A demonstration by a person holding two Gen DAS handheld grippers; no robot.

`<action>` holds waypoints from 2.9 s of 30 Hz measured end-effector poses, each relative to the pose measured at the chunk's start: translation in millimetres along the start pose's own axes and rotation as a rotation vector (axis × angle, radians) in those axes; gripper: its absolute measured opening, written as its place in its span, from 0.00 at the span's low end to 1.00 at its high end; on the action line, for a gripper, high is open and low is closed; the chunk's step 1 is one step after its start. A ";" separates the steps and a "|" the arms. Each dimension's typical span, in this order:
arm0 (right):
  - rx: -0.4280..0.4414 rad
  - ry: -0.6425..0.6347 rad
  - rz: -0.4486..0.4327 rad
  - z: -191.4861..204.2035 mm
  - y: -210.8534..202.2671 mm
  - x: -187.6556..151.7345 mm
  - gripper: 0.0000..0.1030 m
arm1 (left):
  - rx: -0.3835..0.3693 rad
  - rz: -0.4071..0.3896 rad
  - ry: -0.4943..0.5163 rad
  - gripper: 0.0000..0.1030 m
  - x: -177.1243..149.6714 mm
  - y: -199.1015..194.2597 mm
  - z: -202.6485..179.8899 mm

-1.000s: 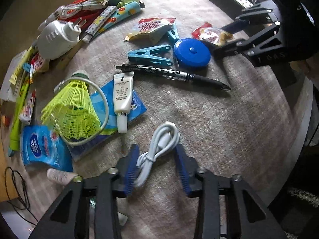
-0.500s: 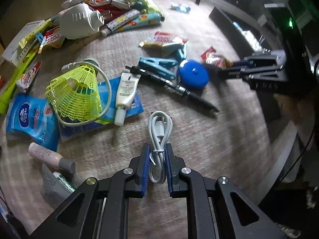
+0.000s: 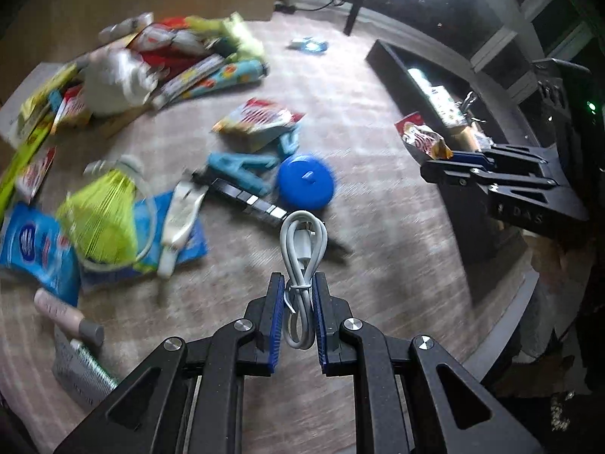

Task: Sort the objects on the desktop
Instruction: 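Grasp the white USB cable with the left gripper while the right grasps the Coffee-mate sachet, then carry the white cable and Coffee-mate sachet over the tray and release both, then move both grippers back over the pile of items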

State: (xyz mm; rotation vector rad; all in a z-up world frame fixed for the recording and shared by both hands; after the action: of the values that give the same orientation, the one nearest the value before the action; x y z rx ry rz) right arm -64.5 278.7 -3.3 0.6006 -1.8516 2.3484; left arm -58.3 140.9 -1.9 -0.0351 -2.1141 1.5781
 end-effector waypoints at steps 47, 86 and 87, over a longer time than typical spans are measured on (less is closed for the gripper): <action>-0.189 0.247 -0.218 -258.8 -111.7 12.8 0.46 | 0.115 -0.052 0.129 0.60 218.2 68.8 -227.5; 0.057 -0.119 -0.043 -3.5 -17.2 12.1 0.46 | 0.425 -0.095 -0.672 0.70 -120.2 -78.6 86.2; 0.062 -0.125 -0.030 3.9 -11.6 10.4 0.46 | 0.418 -0.092 -0.681 0.70 -125.4 -77.2 89.0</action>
State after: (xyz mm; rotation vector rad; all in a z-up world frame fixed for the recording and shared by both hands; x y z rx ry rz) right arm -69.5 276.3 11.8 0.7938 -1.8101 2.4085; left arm 36.5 -2.6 3.2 0.8338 -2.1341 2.1477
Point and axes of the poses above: each gripper's, at about its wrist camera, not at the fingertips, and y roughly the way its jaws point, z to its left, x to its top, the point moved 8 cm from there along y, roughly the way its jaws point, and after that the axes turned 14 degrees about y, right-handed, at the moved point
